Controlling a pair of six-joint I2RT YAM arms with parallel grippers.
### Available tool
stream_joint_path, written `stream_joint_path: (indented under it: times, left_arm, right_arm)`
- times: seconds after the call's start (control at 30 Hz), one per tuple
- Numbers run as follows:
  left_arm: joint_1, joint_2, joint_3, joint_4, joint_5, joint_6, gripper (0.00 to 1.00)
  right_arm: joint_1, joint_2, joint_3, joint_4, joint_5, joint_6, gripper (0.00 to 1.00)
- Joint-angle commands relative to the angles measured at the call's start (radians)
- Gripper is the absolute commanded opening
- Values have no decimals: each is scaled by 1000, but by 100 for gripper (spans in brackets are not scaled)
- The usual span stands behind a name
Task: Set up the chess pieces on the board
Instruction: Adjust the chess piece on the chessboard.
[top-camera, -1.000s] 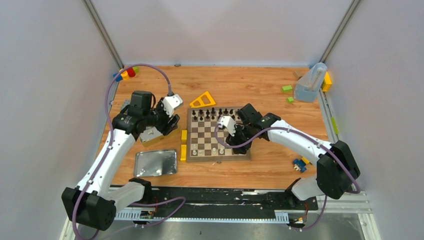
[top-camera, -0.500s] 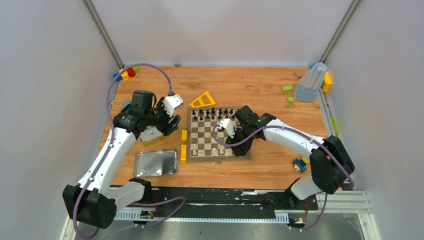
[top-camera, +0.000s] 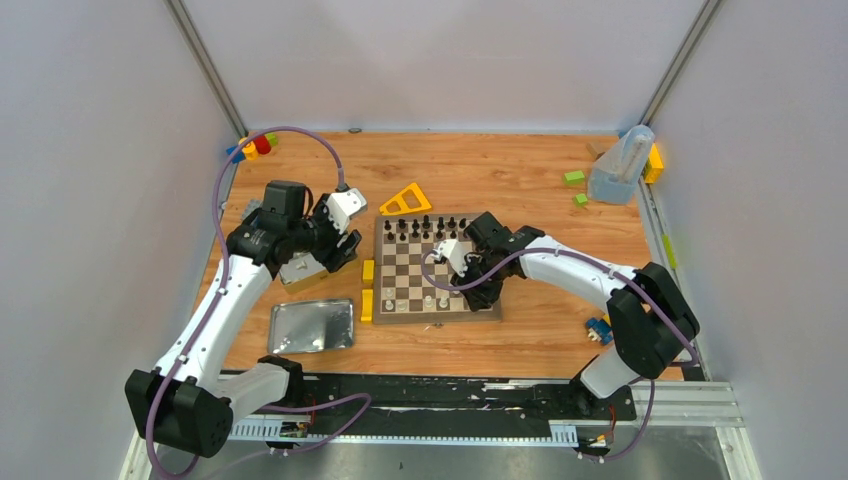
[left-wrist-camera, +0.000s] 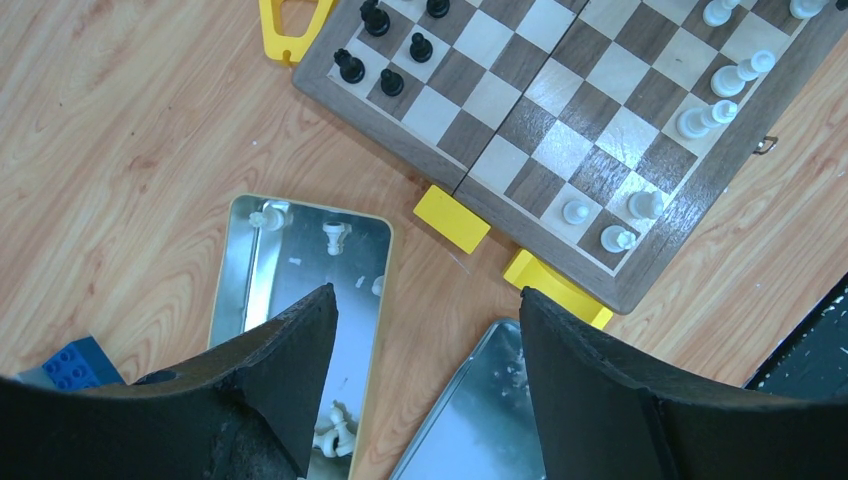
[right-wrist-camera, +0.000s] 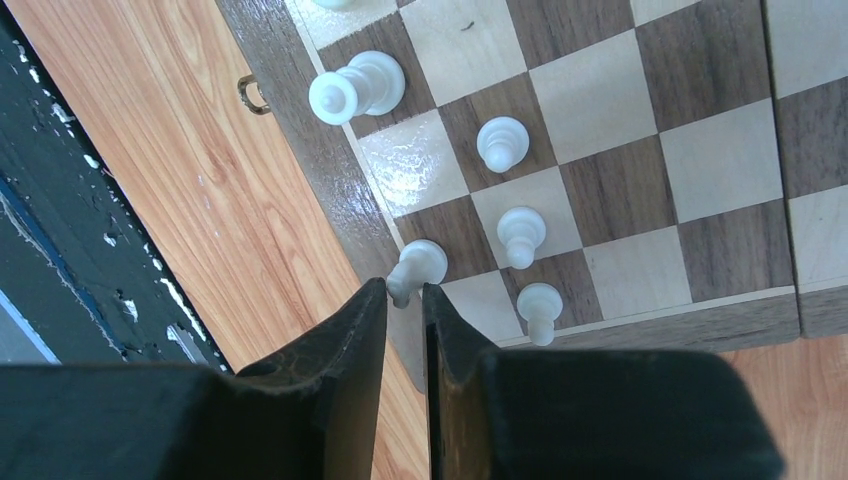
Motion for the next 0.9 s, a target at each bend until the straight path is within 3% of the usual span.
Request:
stream_joint_path:
  times: [0.0, 0.87]
  left_arm:
    - [8, -10, 41, 10, 1, -11, 75]
    - [8, -19, 38, 5, 1, -9, 77]
  right_arm:
    - [-2, 8, 47, 23, 5, 4, 20]
    - [-2, 21, 58, 43, 18, 11, 12]
